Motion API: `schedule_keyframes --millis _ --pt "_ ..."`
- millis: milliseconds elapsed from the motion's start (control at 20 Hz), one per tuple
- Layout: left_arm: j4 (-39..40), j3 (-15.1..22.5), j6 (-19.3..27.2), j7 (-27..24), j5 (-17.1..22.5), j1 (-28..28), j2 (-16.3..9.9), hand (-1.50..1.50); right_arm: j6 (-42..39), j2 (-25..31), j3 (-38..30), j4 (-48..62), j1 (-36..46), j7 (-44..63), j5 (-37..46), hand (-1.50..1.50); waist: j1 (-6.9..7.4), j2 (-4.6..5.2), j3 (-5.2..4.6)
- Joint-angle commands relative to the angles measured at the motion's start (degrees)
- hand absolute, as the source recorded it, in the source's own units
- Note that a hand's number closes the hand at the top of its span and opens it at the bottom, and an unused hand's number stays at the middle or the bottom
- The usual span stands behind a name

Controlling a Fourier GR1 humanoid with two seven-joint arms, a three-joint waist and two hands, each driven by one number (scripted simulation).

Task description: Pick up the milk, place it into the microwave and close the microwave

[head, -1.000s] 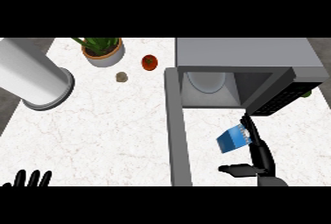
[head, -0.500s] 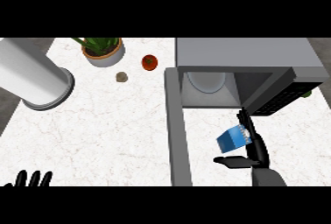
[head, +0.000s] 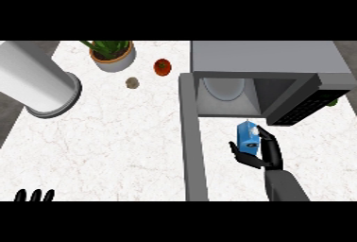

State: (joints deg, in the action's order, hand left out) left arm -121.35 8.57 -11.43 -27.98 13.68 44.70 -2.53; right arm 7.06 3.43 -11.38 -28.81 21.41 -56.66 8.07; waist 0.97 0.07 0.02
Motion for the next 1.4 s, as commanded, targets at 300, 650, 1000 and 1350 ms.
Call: schedule_keyframes --millis 300,650,1000,1350 --pt "0.75 -0.18 -0.67 0.18 0.52 -1.06 -0.07 -1.5 -0.69 1.12 -4.74 6.14 7.63 -5.99 -4.03 1.5 0.29 0.21 0.08" --pt "0.52 -2.84 -2.08 1.59 3.34 -0.75 -1.87 -1.5 -0.74 3.86 -8.22 10.15 8.11 -9.19 -6.2 1.5 0.25 0.24 0.07" --pt "-1.04 -0.9 -1.54 0.94 1.61 0.66 -0.49 -1.5 -1.24 1.0 -5.43 1.44 1.78 -8.83 -6.18 1.5 -0.98 -0.25 -0.02" --pt "0.48 -0.85 -4.29 -0.87 1.3 3.25 -1.62 -1.5 -0.93 -1.24 0.66 -21.27 -9.62 3.57 -6.23 1.5 -1.54 -0.47 -0.1"
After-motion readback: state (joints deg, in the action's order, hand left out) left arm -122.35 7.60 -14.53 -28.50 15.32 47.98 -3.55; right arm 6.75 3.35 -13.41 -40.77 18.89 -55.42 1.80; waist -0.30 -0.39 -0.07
